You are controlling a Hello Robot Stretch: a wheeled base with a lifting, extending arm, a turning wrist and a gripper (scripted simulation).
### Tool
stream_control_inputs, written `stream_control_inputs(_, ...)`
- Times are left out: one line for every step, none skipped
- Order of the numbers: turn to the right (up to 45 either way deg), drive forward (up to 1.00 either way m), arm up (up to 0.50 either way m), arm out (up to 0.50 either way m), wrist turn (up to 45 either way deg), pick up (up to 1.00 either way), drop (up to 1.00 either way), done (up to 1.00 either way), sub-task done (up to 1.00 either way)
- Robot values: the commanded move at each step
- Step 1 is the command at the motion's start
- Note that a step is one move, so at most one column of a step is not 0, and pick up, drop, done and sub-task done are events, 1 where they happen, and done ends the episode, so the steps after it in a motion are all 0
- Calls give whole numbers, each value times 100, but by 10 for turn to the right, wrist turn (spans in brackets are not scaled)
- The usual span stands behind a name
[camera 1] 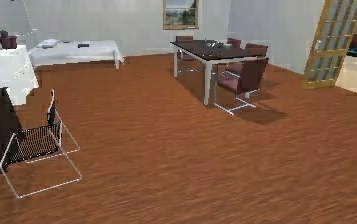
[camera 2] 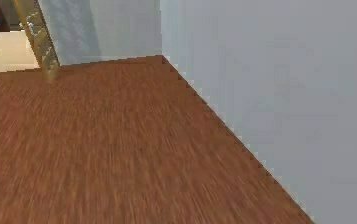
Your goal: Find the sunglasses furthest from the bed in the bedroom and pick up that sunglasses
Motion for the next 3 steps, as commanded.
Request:
stream_control_inputs(0, 100, 0, 0, 0, 0, 0, 0, 0)
stream_control_inputs(30, 0, 0, 0, 0, 0, 0, 0, 0)
stream_control_inputs(0, 100, 0, 0, 0, 0, 0, 0, 0)
